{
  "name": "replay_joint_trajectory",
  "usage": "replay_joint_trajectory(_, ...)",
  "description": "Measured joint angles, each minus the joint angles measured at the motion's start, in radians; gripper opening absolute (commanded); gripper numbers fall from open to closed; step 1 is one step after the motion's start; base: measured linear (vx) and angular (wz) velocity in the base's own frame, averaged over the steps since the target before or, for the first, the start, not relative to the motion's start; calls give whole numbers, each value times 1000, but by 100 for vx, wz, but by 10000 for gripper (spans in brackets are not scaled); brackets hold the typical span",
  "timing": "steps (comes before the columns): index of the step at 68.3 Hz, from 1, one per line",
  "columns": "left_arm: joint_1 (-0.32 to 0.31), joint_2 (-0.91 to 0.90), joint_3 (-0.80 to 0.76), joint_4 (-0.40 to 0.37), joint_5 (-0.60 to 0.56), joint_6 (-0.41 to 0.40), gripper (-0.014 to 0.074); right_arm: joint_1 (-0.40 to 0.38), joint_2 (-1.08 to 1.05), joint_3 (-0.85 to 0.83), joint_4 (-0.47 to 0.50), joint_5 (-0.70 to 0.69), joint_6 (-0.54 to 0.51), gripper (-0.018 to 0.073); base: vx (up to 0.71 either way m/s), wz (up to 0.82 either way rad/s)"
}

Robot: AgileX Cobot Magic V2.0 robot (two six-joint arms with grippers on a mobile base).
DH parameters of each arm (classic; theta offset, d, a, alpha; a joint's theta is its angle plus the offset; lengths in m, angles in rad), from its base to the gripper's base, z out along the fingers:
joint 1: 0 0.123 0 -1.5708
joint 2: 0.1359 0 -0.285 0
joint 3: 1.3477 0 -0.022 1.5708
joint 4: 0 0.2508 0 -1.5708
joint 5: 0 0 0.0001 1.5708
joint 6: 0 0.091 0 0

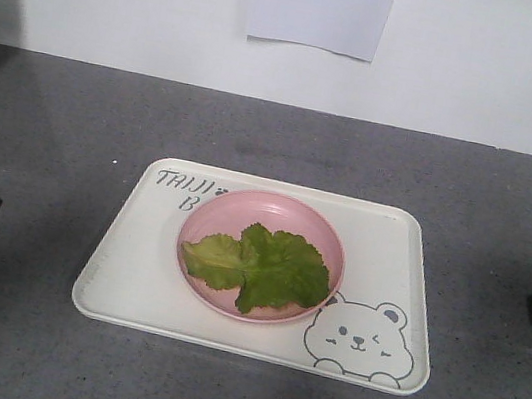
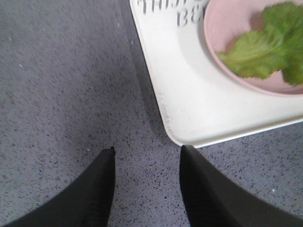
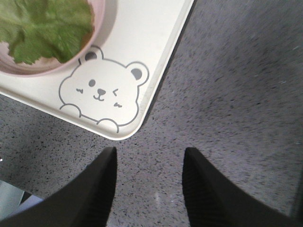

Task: Transfer vegetables to tray and serve

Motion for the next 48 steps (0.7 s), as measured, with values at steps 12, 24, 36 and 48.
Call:
replay_joint_trajectory(12,0,-161,113,3,-33,0,323,0,-162,0,-28,13,7,309,0,0)
replay_joint_trajectory(24,0,-318,264,3,-121,0,323,0,-301,92,-42,-17,19,309,0,0)
replay_joint_trajectory(36,0,-411,334,4,-179,0,323,0,-423,280,-64,-84,19,309,0,0)
replay_joint_trajectory(48,0,-435,345,4,-188,0,272,0,-508,357,-89,-134,19,278,0,0)
